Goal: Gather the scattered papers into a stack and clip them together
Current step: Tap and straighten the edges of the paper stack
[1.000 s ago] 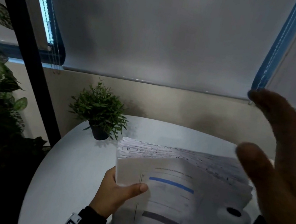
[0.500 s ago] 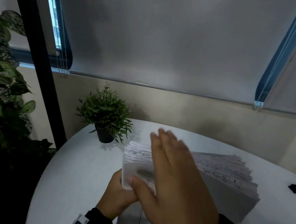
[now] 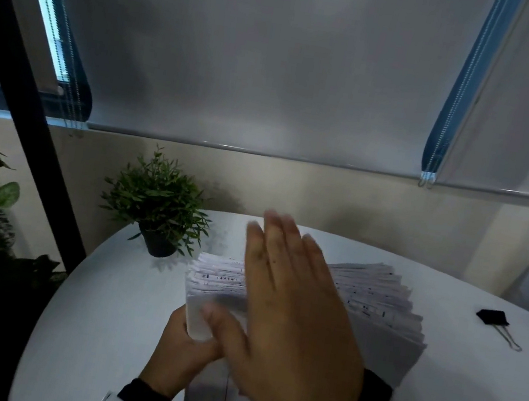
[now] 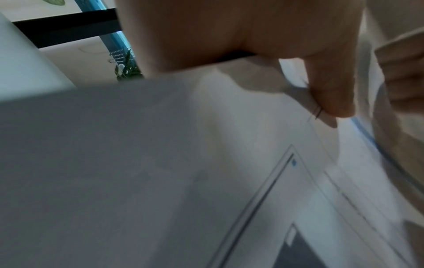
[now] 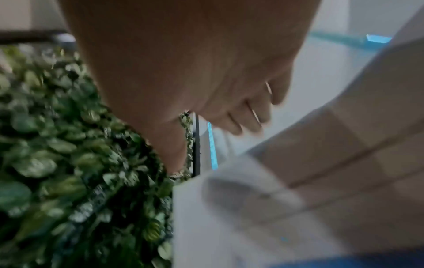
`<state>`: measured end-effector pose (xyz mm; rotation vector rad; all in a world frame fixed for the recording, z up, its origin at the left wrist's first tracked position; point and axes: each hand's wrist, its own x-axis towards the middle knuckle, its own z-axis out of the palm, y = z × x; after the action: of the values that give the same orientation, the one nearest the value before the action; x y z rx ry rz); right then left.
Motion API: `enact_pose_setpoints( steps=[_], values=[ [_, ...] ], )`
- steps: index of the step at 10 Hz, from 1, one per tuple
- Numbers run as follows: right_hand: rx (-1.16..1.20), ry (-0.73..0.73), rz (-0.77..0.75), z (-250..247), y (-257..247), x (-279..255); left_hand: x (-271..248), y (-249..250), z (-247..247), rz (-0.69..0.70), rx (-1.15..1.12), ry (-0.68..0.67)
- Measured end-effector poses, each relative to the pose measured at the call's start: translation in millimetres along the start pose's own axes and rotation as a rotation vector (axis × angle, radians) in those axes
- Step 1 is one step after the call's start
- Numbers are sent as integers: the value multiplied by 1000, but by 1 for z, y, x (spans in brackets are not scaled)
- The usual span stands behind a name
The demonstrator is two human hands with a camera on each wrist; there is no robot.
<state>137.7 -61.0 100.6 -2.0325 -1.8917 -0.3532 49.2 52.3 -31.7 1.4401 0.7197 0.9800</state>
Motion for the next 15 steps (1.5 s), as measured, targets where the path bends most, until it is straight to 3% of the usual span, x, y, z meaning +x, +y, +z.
enact_pose_setpoints(
  steps=[1, 2, 3, 4, 5, 6, 7, 8, 9, 10, 11, 13, 15],
  values=[
    [-101, -22, 37, 2, 30, -6, -5, 14, -1, 20, -52, -40],
    [-12, -6, 129, -11, 44, -8, -6, 18, 1, 46, -85, -61],
    [-83, -184, 192, -19, 55, -13, -6, 16, 0, 60, -96, -68],
    [-104, -78, 201, -20, 69, -21, -3, 13, 0, 49, -109, -65],
    [-257, -116, 149, -18, 85, -27, -3, 13, 3, 25, -109, -58],
    [-226, -175, 36, -30, 111, -20, -2, 18, 4, 33, -119, -63],
    [322, -263, 112, -45, 138, -20, -3, 20, 4, 52, -109, -52],
    [1118, -79, 245, -10, 152, -35, -3, 21, 5, 60, -114, -72],
    [1421, 154, 380, 47, 147, -48, -3, 22, 5, 46, -113, -118],
    [1390, 276, 472, 64, 132, -51, -4, 26, 5, 61, -109, -143],
    [1364, 370, 455, 48, 122, -43, -2, 32, 7, 92, -106, -56],
    [1391, 255, 416, 42, 129, -41, -2, 42, 2, 101, -112, -114],
    [1403, 256, 378, 42, 129, -38, 2, 33, 1, 74, -95, -108]
  ],
)
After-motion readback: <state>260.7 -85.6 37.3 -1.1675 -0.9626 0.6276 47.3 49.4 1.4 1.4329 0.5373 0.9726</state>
